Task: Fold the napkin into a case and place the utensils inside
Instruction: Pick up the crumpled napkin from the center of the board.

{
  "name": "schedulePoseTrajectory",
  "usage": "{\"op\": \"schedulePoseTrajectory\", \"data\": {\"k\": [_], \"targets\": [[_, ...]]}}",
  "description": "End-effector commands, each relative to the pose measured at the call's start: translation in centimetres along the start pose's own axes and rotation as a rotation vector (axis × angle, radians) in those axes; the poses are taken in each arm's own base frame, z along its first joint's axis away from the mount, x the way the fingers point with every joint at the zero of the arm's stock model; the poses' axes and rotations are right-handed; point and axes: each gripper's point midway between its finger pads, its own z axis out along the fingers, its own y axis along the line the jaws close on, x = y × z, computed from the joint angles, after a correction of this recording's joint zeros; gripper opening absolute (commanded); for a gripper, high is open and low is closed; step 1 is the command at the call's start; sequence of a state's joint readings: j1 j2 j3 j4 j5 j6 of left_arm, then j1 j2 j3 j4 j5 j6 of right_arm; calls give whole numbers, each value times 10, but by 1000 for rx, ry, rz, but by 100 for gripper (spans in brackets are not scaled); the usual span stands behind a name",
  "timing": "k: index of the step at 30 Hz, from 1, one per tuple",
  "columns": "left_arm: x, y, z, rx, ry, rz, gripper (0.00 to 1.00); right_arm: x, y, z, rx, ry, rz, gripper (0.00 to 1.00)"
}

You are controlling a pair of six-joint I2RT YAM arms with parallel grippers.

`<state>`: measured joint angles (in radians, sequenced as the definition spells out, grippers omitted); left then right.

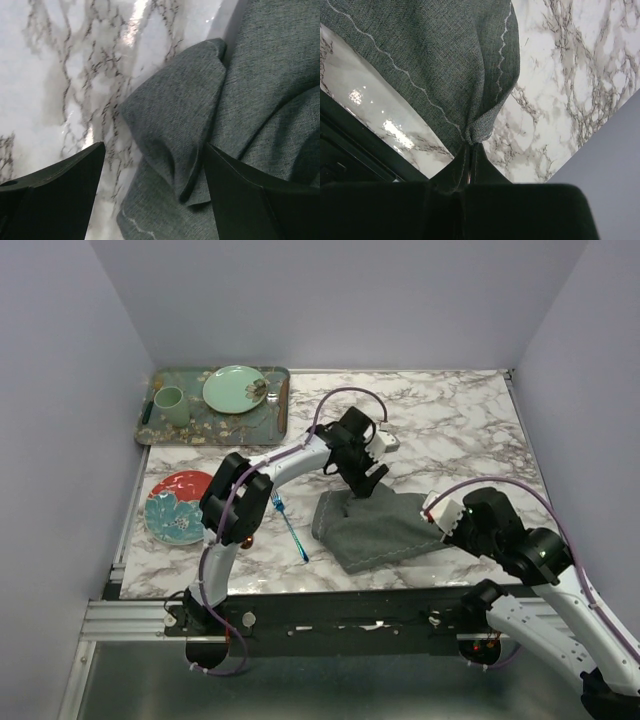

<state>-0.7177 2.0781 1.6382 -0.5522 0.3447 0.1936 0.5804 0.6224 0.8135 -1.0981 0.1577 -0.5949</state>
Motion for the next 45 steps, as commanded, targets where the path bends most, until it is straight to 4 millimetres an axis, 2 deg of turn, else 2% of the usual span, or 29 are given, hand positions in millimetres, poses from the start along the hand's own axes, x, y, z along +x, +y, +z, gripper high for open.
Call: {"op": "schedulePoseTrajectory", "data": {"k": [1,3,5,6,8,9,10,11,13,14,16,17,18,19,20,21,23,24,28,30,32,34,36,38,39,40,43,44,45], "targets": [[-9,-38,16,122,-4,-6,87,13,2,-1,9,49,19,1],[0,-43,30,145,24,-60,83,13,1,-1,15,49,16,1],[8,-42,39,148,51,-96,70,14,-2,-1,26,55,17,1],[8,-40,38,142,66,-98,47,15,-5,-1,45,65,16,1],[1,-26,24,113,52,-116,24,15,-13,1,84,72,15,1],[-6,-20,13,99,28,-139,2,17,-20,2,122,90,11,1],[-11,-1,-2,63,-6,-177,0,16,-24,4,140,98,7,1],[-32,3,-34,36,-86,-170,0,11,-31,7,172,86,-2,1],[-42,10,-67,17,-165,-174,0,9,-45,10,225,106,-7,1],[-55,13,-101,-14,-233,-149,0,2,-53,11,250,90,-10,1],[-40,4,-119,-15,-215,-103,0,-2,-69,12,278,94,27,1],[-39,-3,-136,-18,-229,-77,0,-7,-79,19,279,101,37,1],[-14,-14,-133,16,-171,-92,0,-15,-86,20,265,71,61,1],[-2,-19,-132,28,-144,-87,0,-8,-101,19,285,92,118,1],[8,-27,-138,36,-135,-76,0,-5,-105,32,243,124,134,1],[36,-38,-127,63,-70,-89,0,-16,-113,32,217,79,158,1],[57,-53,-123,97,-36,-85,0,-7,-123,38,183,96,213,1],[79,-62,-113,119,9,-96,0,-8,-120,47,132,88,220,1],[110,-88,-93,137,78,-84,0,-5,-107,58,37,77,209,1],[122,-85,-88,118,106,-89,0,1,-94,62,-7,86,183,1],[121,-78,-93,89,88,-61,7,9,-84,64,-23,100,155,1],[114,-79,-105,120,20,-29,34,12,-80,61,-16,93,136,1],[96,-77,-126,119,-85,7,65,15,-74,59,-21,82,110,1],[88,-74,-134,100,-114,75,71,11,-71,54,-15,48,86,1],[77,-70,-138,84,-132,91,77,13,-67,53,-21,44,83,1],[73,-64,-138,64,-128,93,78,12,-63,52,-29,30,79,1],[57,-50,-126,47,-102,59,82,15,-50,48,-52,14,66,1],[60,-45,-112,55,-66,34,82,16,-46,47,-56,13,57,1],[48,-41,-110,52,-79,18,83,19,-42,44,-57,9,54,1]]}}
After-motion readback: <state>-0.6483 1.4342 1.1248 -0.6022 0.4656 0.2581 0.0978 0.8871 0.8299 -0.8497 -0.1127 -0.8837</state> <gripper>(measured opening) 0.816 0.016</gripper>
